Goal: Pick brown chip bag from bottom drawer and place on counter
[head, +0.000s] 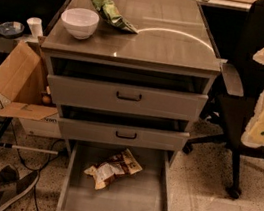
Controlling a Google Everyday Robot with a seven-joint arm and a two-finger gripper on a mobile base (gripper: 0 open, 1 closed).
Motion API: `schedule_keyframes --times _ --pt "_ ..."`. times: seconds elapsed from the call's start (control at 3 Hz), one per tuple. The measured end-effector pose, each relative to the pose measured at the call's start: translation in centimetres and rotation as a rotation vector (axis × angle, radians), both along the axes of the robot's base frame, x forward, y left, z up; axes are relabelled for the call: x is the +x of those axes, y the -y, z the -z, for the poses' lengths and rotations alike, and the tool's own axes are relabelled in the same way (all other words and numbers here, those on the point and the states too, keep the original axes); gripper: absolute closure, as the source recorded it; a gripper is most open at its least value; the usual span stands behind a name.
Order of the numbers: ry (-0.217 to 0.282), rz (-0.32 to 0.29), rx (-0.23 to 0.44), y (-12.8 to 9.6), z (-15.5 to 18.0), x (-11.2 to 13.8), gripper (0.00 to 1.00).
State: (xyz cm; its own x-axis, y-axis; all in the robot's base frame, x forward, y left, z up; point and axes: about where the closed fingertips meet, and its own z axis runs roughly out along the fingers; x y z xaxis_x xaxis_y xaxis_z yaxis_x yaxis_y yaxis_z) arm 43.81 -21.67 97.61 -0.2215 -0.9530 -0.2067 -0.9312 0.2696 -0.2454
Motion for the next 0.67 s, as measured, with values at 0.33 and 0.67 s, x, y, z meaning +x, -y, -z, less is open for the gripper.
schedule_keyframes --times 0.33,0.67 --pt "0.0 0.0 0.0 0.0 0.0 0.0 0.0" --pt "0.007 -0.011 0.033 -0.92 0.84 0.73 0.0"
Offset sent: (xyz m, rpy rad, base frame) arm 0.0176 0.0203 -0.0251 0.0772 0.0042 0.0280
